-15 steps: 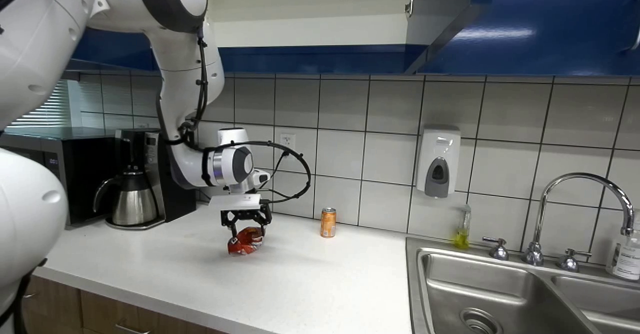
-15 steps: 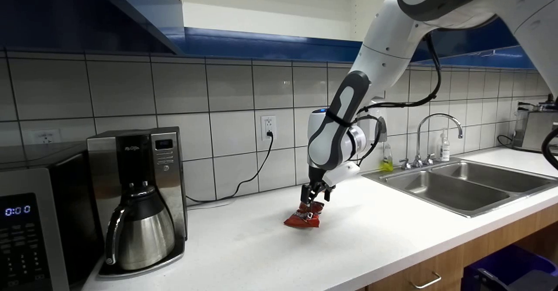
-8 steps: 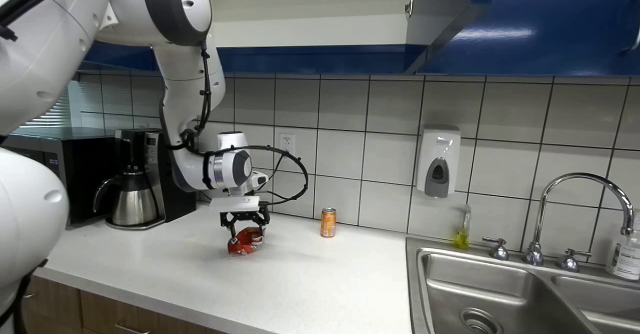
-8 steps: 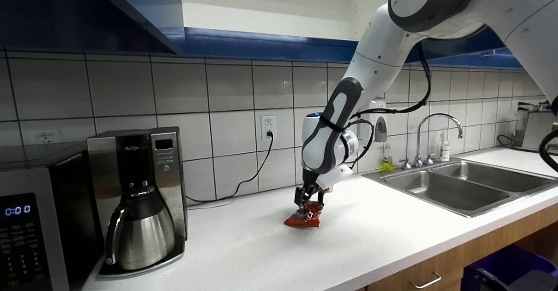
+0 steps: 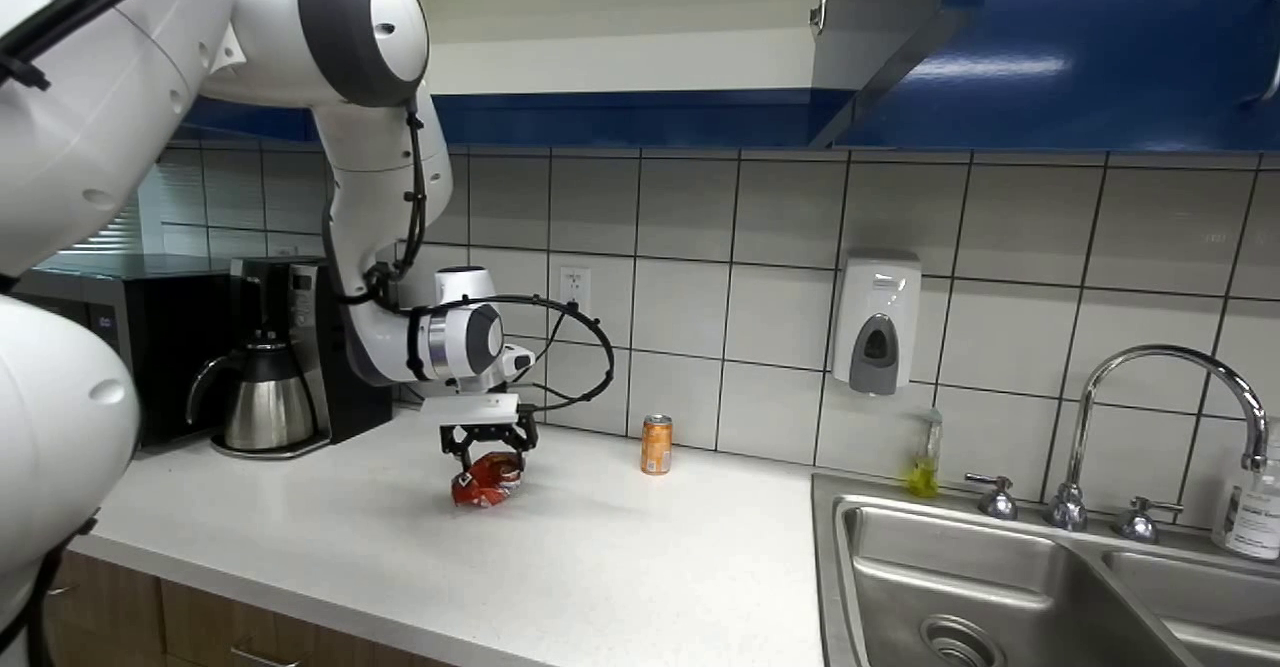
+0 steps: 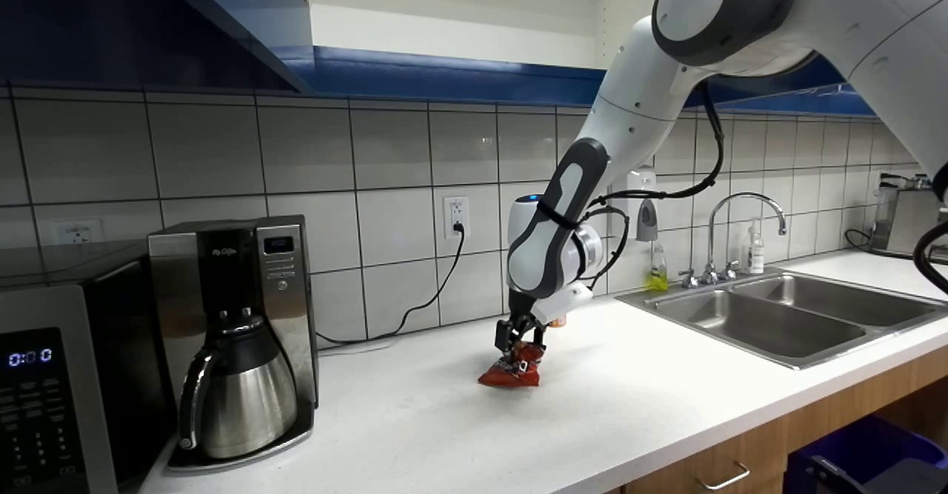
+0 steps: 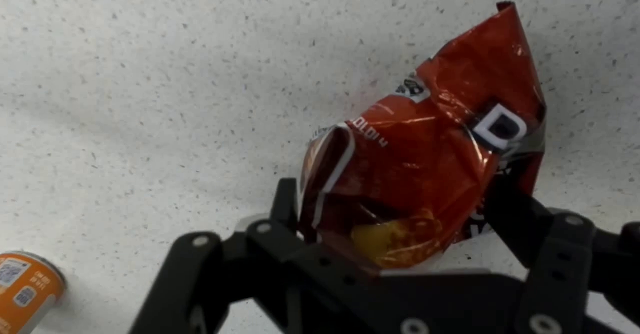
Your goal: Put the orange sachet in the top cabinet
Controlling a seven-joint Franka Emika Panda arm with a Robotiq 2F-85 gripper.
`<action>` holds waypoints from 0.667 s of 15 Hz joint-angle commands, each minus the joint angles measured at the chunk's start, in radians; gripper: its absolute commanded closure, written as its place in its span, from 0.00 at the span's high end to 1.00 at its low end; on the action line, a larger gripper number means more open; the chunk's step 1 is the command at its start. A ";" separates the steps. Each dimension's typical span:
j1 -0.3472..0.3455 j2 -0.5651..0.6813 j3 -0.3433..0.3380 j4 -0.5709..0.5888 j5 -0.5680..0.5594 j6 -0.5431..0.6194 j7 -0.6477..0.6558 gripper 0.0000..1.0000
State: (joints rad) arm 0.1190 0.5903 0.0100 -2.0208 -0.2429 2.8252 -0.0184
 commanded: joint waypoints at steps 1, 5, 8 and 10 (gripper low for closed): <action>-0.001 0.010 -0.001 0.020 0.015 -0.004 -0.026 0.70; -0.001 0.009 -0.003 0.018 0.014 -0.007 -0.026 0.43; -0.004 0.008 -0.003 0.018 0.015 -0.010 -0.027 0.21; -0.006 0.007 -0.003 0.019 0.017 -0.015 -0.028 0.08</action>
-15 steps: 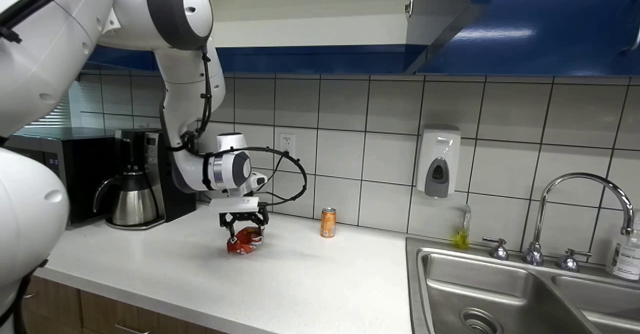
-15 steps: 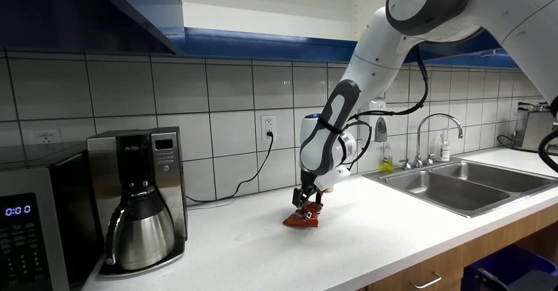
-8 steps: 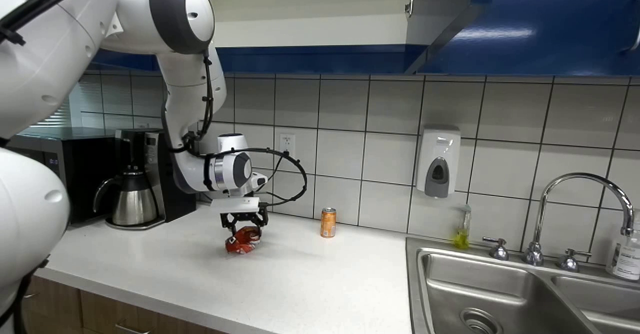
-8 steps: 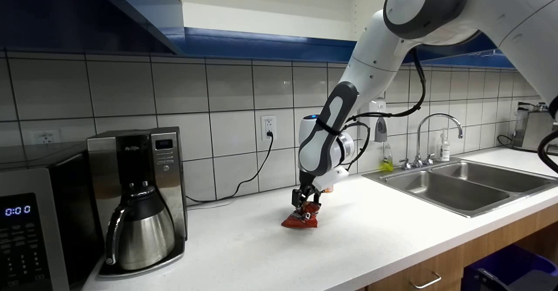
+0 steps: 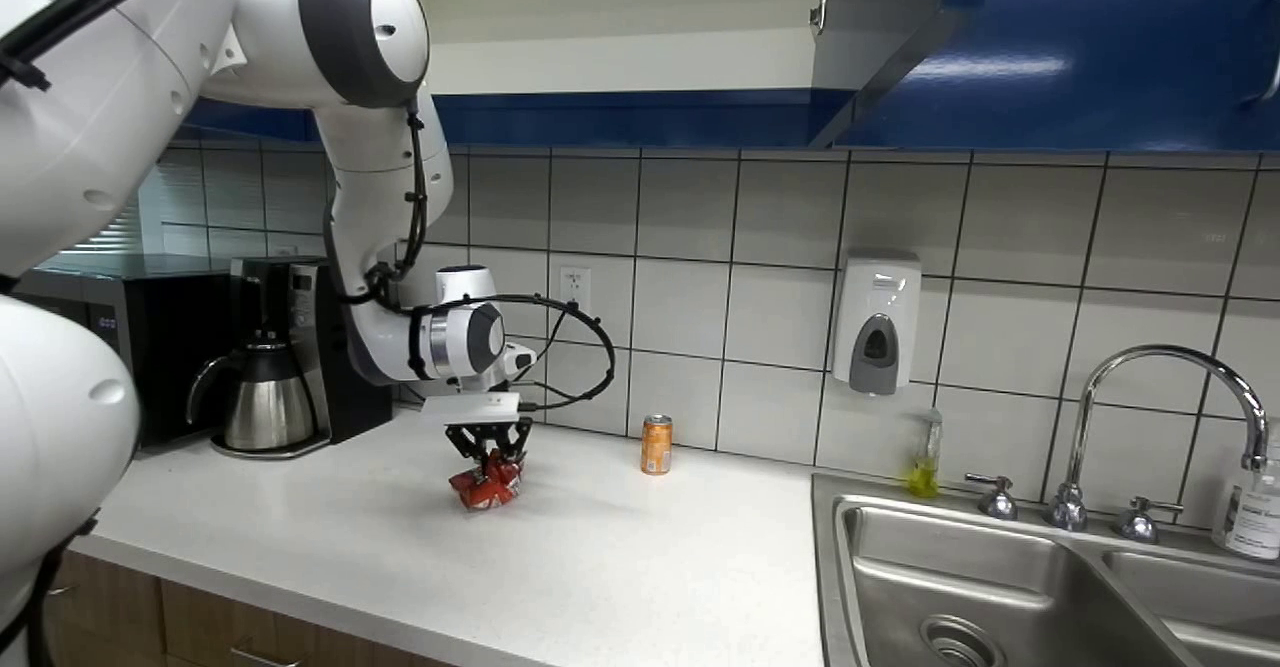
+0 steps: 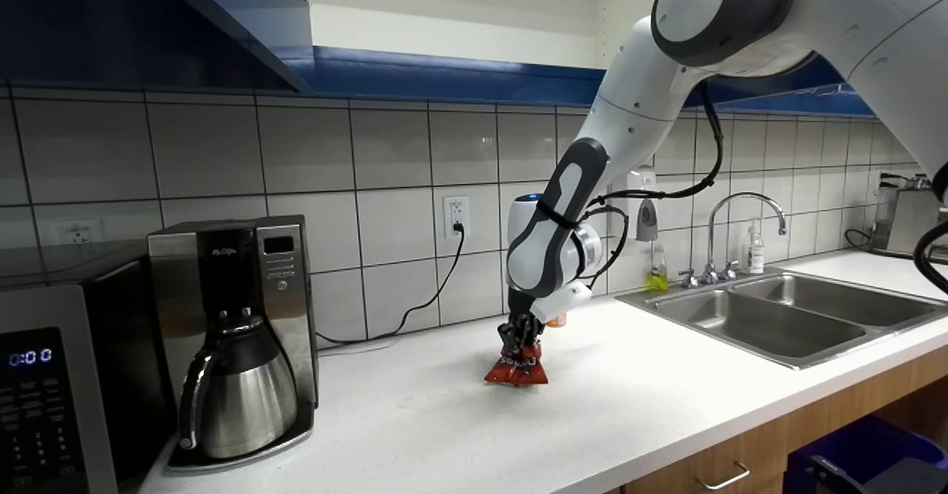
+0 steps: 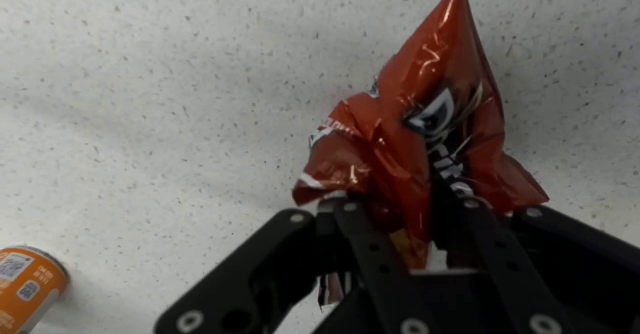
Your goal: Put the orange sachet in the top cabinet
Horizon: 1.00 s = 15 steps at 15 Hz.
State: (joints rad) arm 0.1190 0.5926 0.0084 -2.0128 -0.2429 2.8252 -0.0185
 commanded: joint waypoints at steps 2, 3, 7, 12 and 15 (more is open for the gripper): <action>-0.007 0.002 -0.002 0.013 0.018 -0.018 -0.029 0.01; -0.008 0.000 -0.001 0.014 0.018 -0.019 -0.030 0.00; -0.016 -0.009 0.000 0.008 0.025 -0.022 -0.032 0.01; -0.025 -0.011 0.008 0.003 0.037 -0.027 -0.041 0.02; -0.024 -0.031 0.005 -0.002 0.039 -0.033 -0.043 0.02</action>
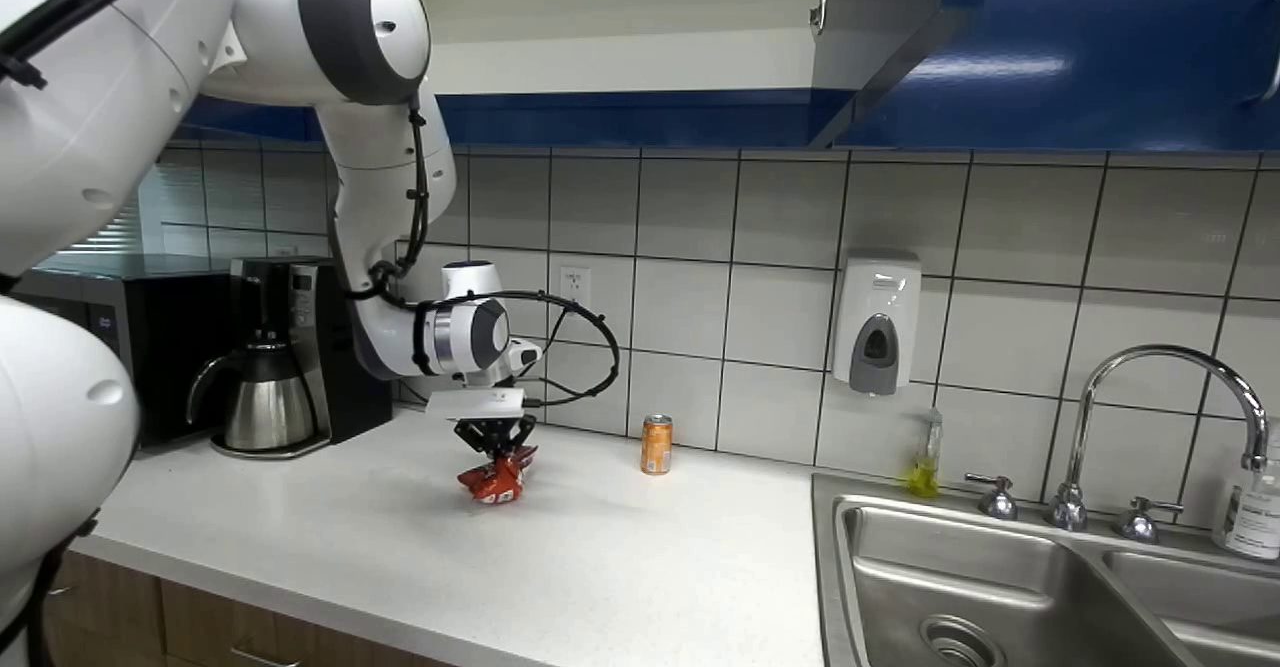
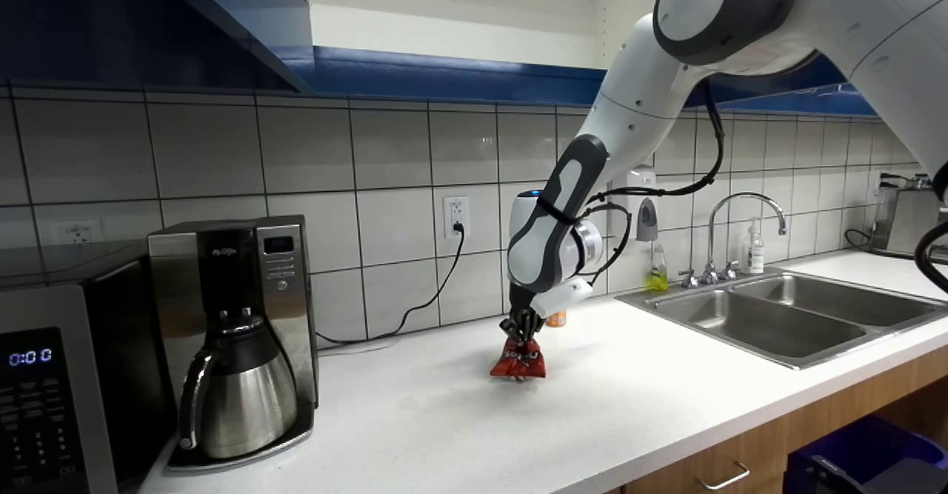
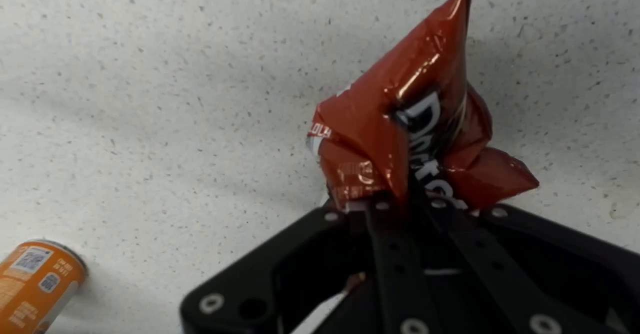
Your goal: Put the orange sachet in the top cabinet
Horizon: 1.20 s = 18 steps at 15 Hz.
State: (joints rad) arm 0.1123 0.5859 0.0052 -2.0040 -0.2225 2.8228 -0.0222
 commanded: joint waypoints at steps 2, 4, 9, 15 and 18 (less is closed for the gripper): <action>-0.015 -0.039 0.003 -0.017 0.015 -0.028 -0.033 0.02; -0.015 -0.053 0.000 -0.024 0.015 -0.028 -0.030 0.02; -0.009 -0.096 -0.013 -0.040 0.009 -0.023 -0.018 0.02; -0.006 -0.159 -0.017 -0.065 0.006 -0.032 -0.014 0.02; -0.005 -0.213 -0.015 -0.106 0.009 -0.049 -0.007 0.02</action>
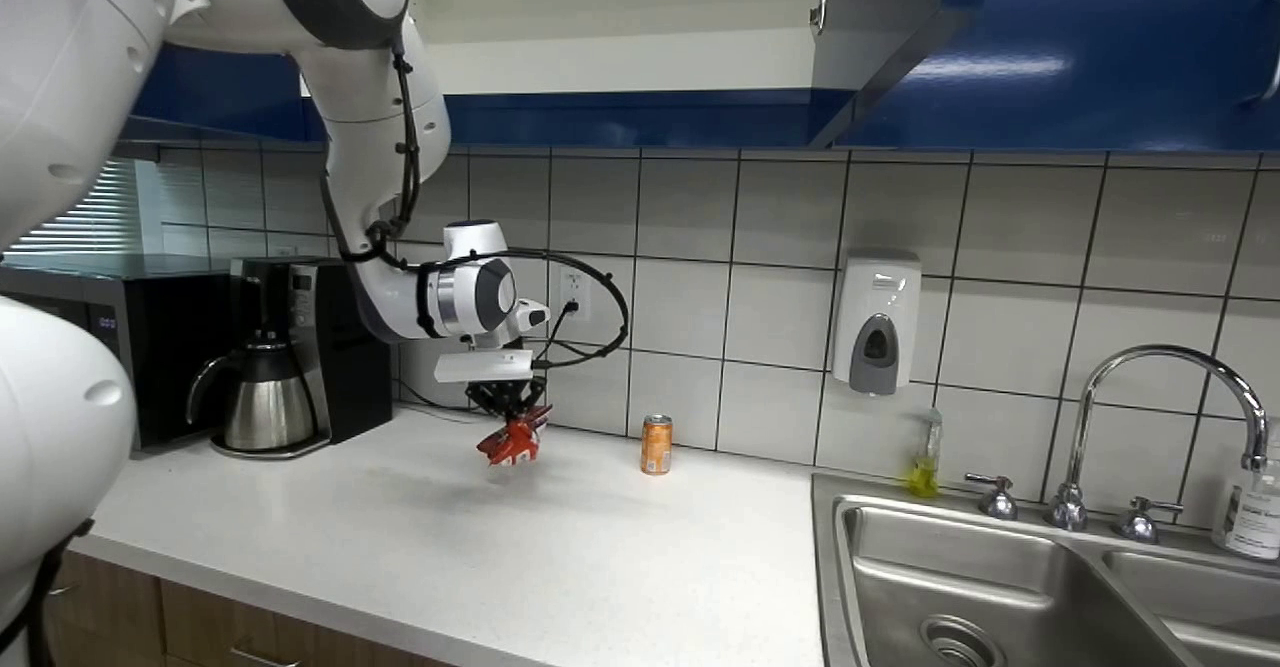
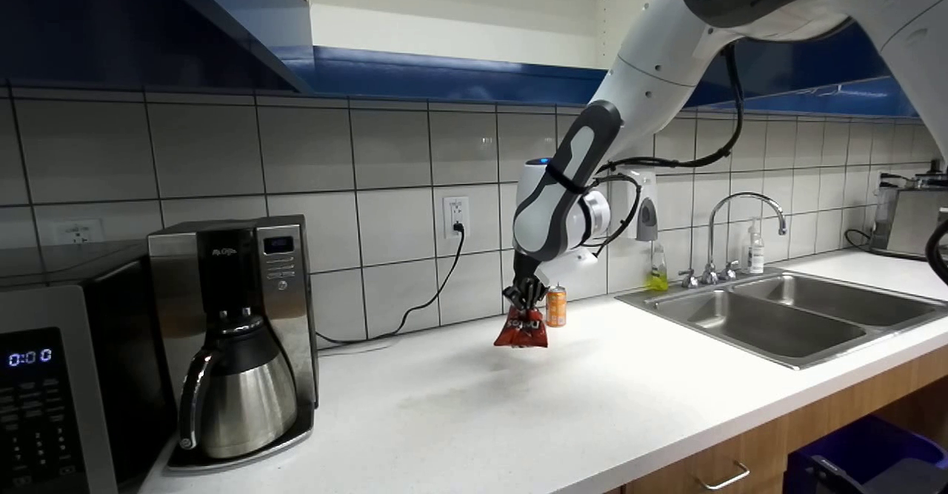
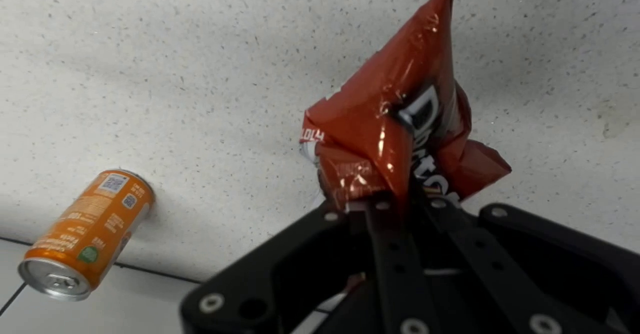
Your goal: Put the orange sachet in the top cabinet
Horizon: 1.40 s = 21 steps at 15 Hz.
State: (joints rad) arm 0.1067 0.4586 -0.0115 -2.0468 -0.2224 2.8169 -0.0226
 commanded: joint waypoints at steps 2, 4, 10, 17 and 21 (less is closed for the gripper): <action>0.001 -0.133 0.005 -0.105 0.012 -0.057 -0.001 0.02; 0.003 -0.182 0.006 -0.149 0.012 -0.070 0.009 0.02; 0.007 -0.362 0.020 -0.309 0.024 -0.101 0.053 0.02; 0.008 -0.598 0.072 -0.485 0.094 -0.227 0.106 0.02; 0.010 -0.717 0.099 -0.547 0.151 -0.335 0.123 0.02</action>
State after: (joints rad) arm 0.1185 -0.1398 0.0634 -2.5325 -0.1095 2.5673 0.0711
